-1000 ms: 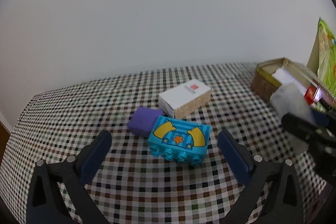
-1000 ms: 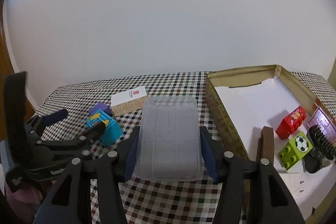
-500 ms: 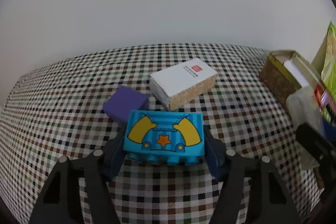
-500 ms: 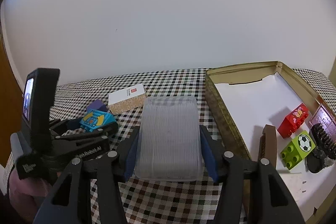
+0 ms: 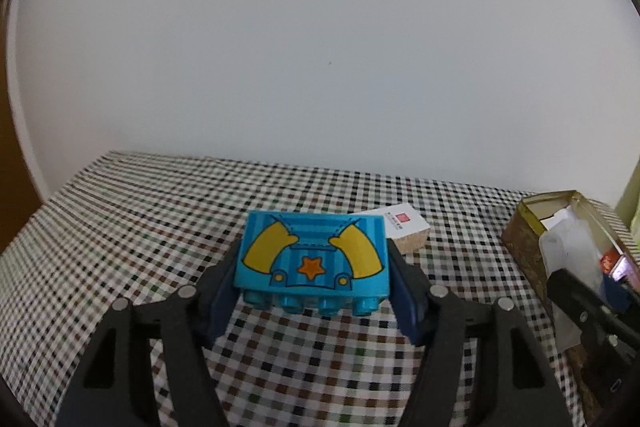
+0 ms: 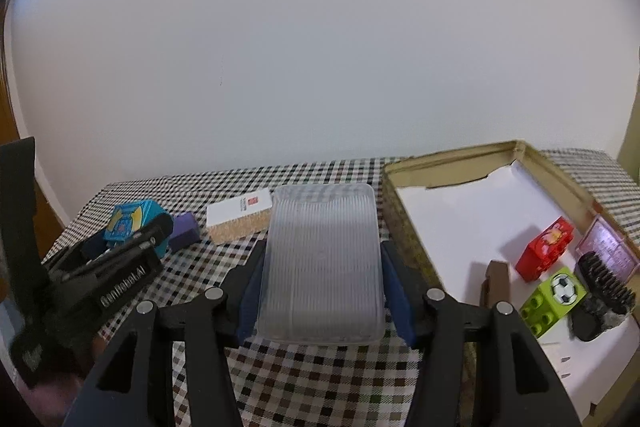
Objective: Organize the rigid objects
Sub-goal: 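Grasp the blue printed brick with the left tool while the right tool holds the clear box, then carry the blue brick and clear box over the tin tray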
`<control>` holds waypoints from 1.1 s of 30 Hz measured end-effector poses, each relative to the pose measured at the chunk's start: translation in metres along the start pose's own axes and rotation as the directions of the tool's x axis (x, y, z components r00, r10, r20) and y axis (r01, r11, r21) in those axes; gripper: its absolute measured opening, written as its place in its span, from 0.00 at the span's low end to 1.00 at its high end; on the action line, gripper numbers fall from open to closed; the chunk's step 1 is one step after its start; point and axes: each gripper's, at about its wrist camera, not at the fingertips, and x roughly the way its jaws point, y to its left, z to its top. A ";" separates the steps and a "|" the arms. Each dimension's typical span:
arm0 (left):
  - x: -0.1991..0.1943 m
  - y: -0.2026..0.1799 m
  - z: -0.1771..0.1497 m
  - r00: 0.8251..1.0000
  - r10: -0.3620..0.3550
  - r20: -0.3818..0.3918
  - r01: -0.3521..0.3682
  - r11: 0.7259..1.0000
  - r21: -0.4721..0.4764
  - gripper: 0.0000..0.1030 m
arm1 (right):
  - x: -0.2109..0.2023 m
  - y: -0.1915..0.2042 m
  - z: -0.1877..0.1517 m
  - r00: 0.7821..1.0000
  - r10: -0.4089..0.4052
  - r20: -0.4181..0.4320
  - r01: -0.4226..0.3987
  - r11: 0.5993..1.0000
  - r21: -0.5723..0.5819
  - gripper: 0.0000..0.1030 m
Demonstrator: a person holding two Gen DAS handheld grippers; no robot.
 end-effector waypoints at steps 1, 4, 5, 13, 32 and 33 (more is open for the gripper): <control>-0.002 -0.006 -0.001 1.000 0.013 0.004 -0.013 1.000 0.002 0.63 | -0.002 0.000 0.000 1.000 -0.008 0.009 0.009 1.000 -0.005 0.55; -0.002 -0.016 -0.003 1.000 0.002 -0.004 -0.002 1.000 0.011 0.63 | -0.005 -0.001 0.001 0.999 -0.032 0.031 0.033 0.999 -0.013 0.55; -0.003 -0.019 -0.003 1.000 -0.002 -0.003 0.003 1.000 0.026 0.63 | -0.006 -0.002 0.002 0.999 -0.036 0.033 0.037 0.999 -0.013 0.55; -0.007 -0.016 -0.001 1.000 0.024 0.008 -0.024 0.999 0.039 0.63 | -0.008 -0.008 0.003 0.998 -0.044 0.042 0.044 0.999 0.002 0.55; -0.010 -0.028 -0.003 0.999 0.031 0.045 -0.035 0.995 0.089 0.63 | -0.021 -0.014 0.003 0.993 -0.063 0.098 0.066 0.998 -0.022 0.55; -0.010 -0.029 -0.003 0.999 0.030 0.044 -0.034 0.995 0.093 0.63 | -0.022 -0.015 0.003 0.993 -0.064 0.098 0.066 0.998 -0.017 0.55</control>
